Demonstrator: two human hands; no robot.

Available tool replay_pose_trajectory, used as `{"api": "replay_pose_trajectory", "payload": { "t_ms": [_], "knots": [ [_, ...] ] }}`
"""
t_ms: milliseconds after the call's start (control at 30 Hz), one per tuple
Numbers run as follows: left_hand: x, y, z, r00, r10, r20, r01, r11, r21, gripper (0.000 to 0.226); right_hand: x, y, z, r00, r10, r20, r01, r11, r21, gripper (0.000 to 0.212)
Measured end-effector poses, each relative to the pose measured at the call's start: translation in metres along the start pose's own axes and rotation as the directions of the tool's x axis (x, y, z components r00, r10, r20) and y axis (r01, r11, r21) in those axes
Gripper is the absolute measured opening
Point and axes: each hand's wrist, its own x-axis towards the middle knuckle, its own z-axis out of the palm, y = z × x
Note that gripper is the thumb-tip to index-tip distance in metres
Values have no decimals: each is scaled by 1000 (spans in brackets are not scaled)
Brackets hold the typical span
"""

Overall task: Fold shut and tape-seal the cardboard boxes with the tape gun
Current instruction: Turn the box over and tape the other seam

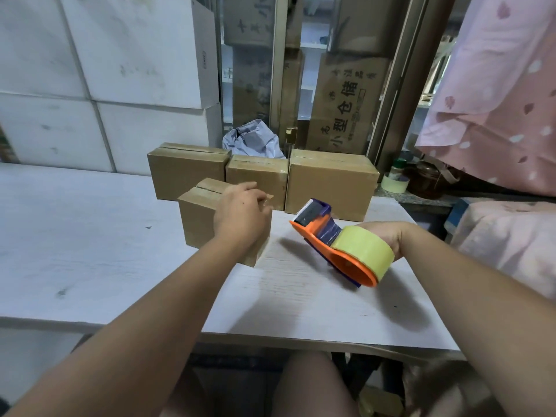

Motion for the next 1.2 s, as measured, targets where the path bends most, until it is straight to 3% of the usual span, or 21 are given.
{"api": "replay_pose_trajectory", "payload": {
  "t_ms": [67,267,367,600,733,800,900,1000,1067,1133,1200],
  "knots": [
    [0,1,1,998,19,52,-21,999,50,26,1,0,3,1000,-20,8,19,998,64,25],
    [-7,1,-7,973,164,161,-176,983,61,30,2,-3,15,997,-73,-29,73,997,-6,23],
    [-13,-4,-6,969,214,124,-219,975,32,19,0,-6,19,992,-119,-37,122,989,79,27],
    [-5,-9,-9,971,200,130,-199,980,-16,18,-3,-11,34,973,-206,-106,216,972,94,18],
    [0,-10,-18,972,148,185,-95,959,-268,11,1,-12,36,918,-319,-236,345,935,78,22],
    [1,-5,-21,982,87,169,-18,927,-373,14,4,-15,37,870,-370,-326,415,906,79,21],
    [-5,9,-27,997,-77,-27,49,825,-563,12,9,-23,42,762,-432,-483,519,853,56,26],
    [-16,38,-38,973,-158,-166,14,761,-648,8,11,-34,56,569,-489,-662,621,783,-44,37],
    [-25,58,-43,986,-127,-106,19,723,-690,10,11,-42,67,420,-563,-712,637,741,-211,37],
    [-30,73,-44,995,-104,5,77,697,-713,34,13,-48,80,331,-642,-691,651,686,-326,42],
    [-30,80,-43,988,-154,22,123,689,-714,46,19,-50,88,258,-666,-700,647,657,-386,48]
  ]
}}
